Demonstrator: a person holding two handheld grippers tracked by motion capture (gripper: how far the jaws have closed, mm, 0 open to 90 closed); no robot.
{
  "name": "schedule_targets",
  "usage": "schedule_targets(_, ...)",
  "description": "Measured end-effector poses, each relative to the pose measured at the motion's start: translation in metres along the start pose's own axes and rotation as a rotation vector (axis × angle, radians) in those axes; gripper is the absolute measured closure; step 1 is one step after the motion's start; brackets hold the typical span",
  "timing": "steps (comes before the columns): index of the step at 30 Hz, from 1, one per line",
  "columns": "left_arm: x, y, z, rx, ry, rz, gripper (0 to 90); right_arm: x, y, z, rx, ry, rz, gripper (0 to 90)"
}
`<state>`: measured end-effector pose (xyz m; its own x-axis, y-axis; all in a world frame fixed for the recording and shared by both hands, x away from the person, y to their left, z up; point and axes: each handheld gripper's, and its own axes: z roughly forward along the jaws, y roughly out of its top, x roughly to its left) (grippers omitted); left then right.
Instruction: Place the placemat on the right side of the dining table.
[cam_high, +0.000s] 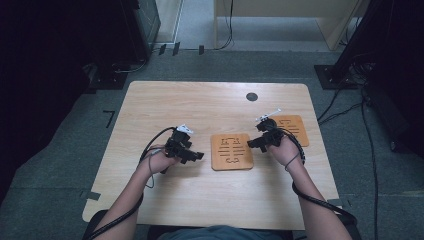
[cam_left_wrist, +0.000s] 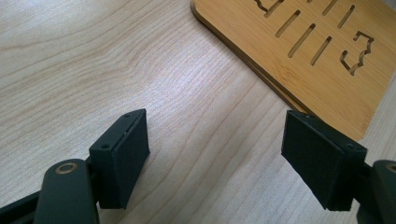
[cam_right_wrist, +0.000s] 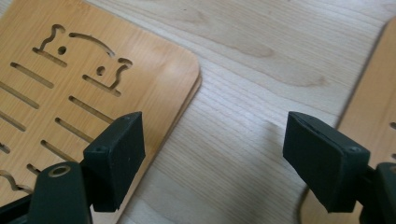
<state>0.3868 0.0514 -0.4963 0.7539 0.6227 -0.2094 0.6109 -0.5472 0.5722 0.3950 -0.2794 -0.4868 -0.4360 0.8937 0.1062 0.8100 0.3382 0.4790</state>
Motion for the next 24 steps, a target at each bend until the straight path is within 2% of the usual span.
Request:
schedule_targets(13,0.0,0.0,0.0,-0.002,-0.001,0.0,21.8,0.014,0.0,0.009,0.017,0.029,-0.028,20.2)
schedule_targets(17,0.0,0.0,0.0,-0.003,-0.002,0.0,21.7,0.017,0.0,0.011,0.011,0.04,-0.025,19.3)
schedule_targets(24,0.0,0.0,0.0,-0.004,-0.002,0.002,21.1,0.02,-0.002,0.013,-0.01,0.044,-0.051,14.8)
